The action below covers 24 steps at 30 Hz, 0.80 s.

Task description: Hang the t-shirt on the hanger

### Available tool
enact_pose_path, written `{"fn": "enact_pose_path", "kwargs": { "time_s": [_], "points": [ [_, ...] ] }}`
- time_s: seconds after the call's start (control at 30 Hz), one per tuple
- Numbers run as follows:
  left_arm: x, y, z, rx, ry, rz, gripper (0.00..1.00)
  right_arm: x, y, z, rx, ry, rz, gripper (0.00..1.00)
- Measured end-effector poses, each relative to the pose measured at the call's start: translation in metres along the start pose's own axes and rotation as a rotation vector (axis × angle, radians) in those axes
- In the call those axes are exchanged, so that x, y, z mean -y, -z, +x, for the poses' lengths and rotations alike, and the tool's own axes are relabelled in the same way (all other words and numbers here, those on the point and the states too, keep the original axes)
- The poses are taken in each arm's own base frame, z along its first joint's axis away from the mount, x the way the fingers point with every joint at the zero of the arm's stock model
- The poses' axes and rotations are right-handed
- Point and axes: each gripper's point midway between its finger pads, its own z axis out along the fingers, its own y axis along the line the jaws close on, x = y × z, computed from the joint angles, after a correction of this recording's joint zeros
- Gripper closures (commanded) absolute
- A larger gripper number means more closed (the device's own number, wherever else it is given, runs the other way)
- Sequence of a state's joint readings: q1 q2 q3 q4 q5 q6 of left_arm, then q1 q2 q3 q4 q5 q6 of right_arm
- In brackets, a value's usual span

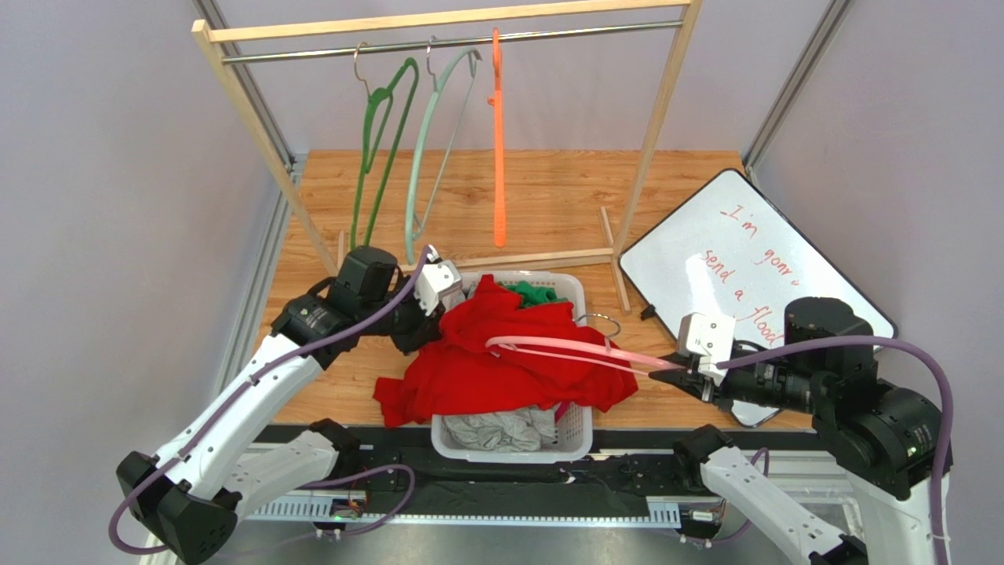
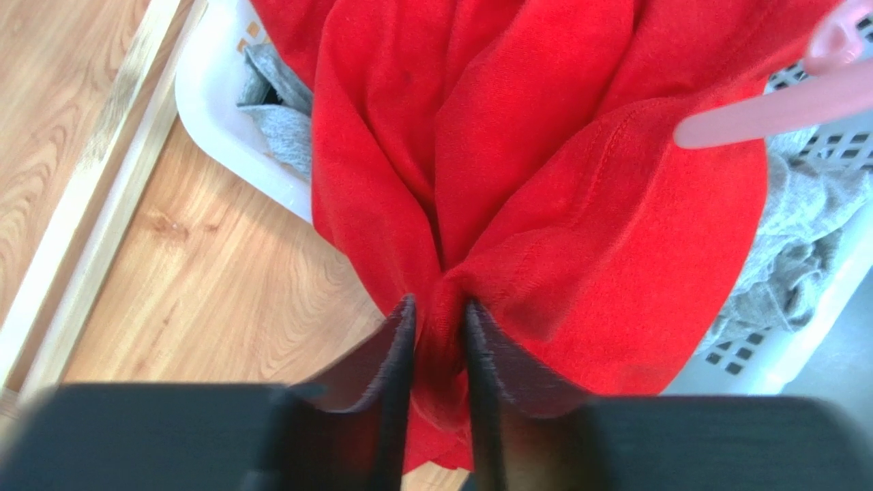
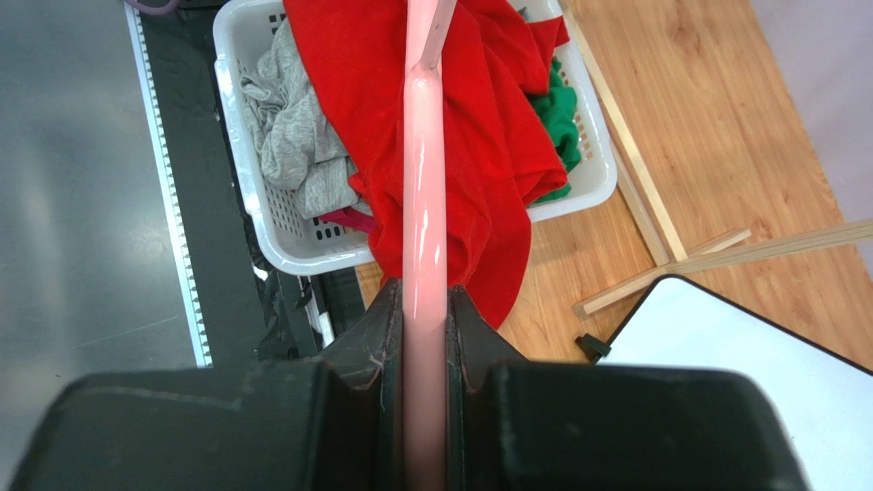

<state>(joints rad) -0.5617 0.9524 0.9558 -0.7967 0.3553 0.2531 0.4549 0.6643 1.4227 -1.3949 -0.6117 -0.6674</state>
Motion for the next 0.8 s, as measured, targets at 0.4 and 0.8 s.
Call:
{"fn": "enact_pose_path", "kwargs": {
  "time_s": [0.4,0.8],
  "points": [
    [0.023,0.062,-0.017,0.106,-0.018,0.012,0.45,-0.005,-0.001,-0.011,0.040,0.013,-0.052,1.00],
    [0.075,0.067,-0.019,0.124,-0.277,0.177,0.54,-0.008,-0.004,-0.008,0.046,0.065,-0.070,1.00]
  ]
}}
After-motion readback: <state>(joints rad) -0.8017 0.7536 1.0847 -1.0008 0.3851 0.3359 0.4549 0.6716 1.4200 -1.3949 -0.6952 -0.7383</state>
